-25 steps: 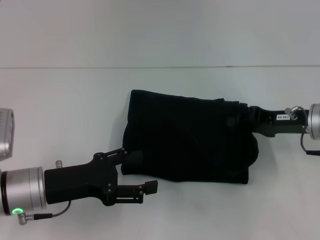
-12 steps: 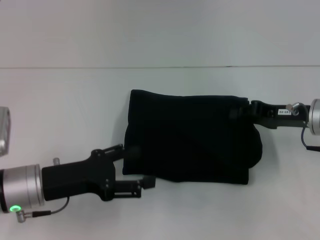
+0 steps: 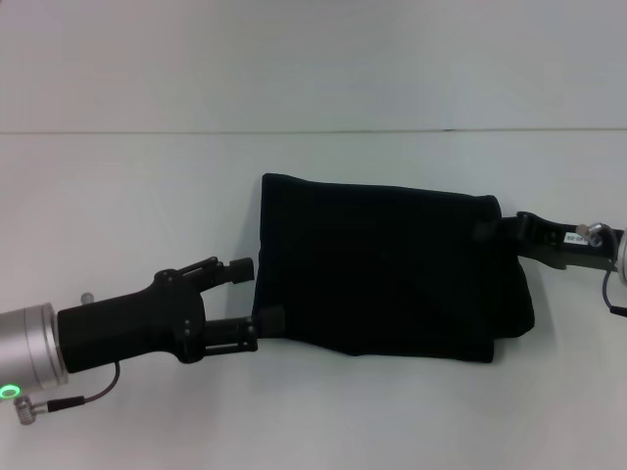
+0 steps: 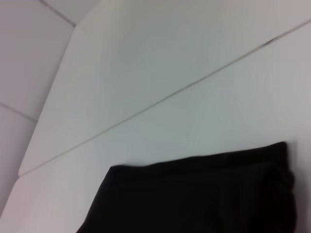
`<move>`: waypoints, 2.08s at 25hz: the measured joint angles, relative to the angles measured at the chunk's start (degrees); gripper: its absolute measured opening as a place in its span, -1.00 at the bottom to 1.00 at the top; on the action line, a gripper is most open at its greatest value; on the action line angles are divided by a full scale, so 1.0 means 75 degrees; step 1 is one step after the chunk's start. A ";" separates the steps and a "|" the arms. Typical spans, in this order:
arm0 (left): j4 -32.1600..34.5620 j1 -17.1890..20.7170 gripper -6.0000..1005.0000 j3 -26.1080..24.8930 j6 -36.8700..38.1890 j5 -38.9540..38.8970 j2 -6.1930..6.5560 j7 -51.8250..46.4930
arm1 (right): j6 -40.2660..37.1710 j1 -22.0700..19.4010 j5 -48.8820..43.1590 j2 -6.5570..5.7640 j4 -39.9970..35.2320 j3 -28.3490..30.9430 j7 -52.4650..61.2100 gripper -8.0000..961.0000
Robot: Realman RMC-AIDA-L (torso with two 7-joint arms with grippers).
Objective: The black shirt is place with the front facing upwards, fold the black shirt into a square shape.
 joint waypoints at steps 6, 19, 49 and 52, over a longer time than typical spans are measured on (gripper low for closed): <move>-0.0013 -0.0046 0.88 -0.0245 0.0025 0.0000 -0.0001 -0.0384 | 0.0124 -0.0458 0.0515 -0.0042 -0.0062 0.0097 -0.0089 -0.37; -0.0439 -0.0083 0.88 -0.0932 -0.0126 -0.0007 0.0113 -0.1526 | -0.2266 -0.1674 0.3074 0.0222 -0.0146 0.0486 -0.6217 0.51; -0.0702 -0.0267 0.88 -0.1091 -0.0720 -0.0011 0.0121 -0.3038 | -0.1345 -0.1402 0.3265 0.0505 0.1304 -0.0542 -1.1098 0.94; -0.0701 -0.0431 0.88 -0.1064 -0.1136 0.0039 0.0230 -0.3942 | -0.1828 -0.1585 0.3425 0.0511 0.1223 -0.0561 -1.1363 0.94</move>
